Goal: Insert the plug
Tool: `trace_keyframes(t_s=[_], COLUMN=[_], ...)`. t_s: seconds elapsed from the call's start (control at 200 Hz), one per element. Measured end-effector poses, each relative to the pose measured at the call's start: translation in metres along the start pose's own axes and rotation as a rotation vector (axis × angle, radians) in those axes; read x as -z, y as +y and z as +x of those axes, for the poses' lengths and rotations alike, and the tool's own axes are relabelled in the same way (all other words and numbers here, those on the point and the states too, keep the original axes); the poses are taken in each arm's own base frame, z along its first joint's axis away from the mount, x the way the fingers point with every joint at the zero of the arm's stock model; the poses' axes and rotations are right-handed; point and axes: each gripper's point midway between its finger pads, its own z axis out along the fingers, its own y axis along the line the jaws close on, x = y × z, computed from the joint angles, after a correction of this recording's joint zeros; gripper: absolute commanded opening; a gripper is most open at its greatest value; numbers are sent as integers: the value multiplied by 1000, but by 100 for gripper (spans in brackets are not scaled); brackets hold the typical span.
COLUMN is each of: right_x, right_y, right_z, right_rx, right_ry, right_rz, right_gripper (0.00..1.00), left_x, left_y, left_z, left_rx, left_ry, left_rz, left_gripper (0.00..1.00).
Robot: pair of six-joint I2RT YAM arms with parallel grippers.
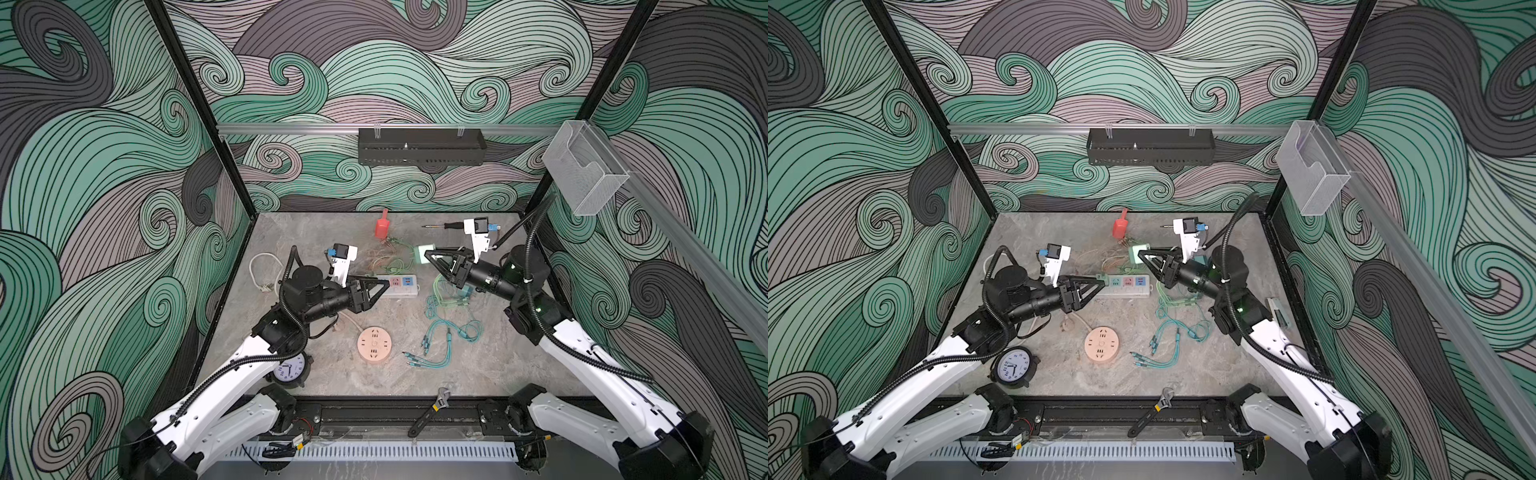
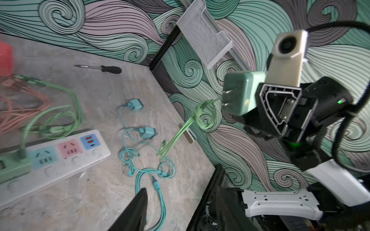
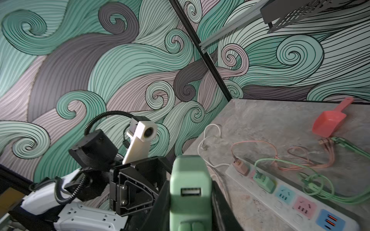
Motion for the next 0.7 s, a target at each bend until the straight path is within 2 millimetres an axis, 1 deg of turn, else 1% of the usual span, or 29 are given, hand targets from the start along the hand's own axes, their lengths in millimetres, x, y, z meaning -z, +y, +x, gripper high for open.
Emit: trace_keyframes(t_s=[0.065, 0.19, 0.3, 0.38, 0.58, 0.7], right_x=[-2, -7, -13, -18, -36, -49], right_y=[-6, -21, -38, -51, -84, -100], right_z=[3, 11, 16, 16, 12, 6], right_rx=[46, 134, 198, 233, 282, 318], right_ry=[50, 153, 229, 272, 345, 375], right_rz=[28, 73, 107, 126, 158, 166], right_gripper=[21, 21, 21, 22, 21, 21], left_x=[8, 23, 32, 38, 51, 57], left_y=[12, 41, 68, 83, 110, 122], left_z=[1, 4, 11, 15, 23, 29], left_rx=[-8, -9, 1, 9, 28, 43], left_ry=[-7, -13, 4, 14, 29, 41], left_rz=[-68, -218, -345, -417, -541, -588], left_gripper=[59, 58, 59, 58, 59, 59])
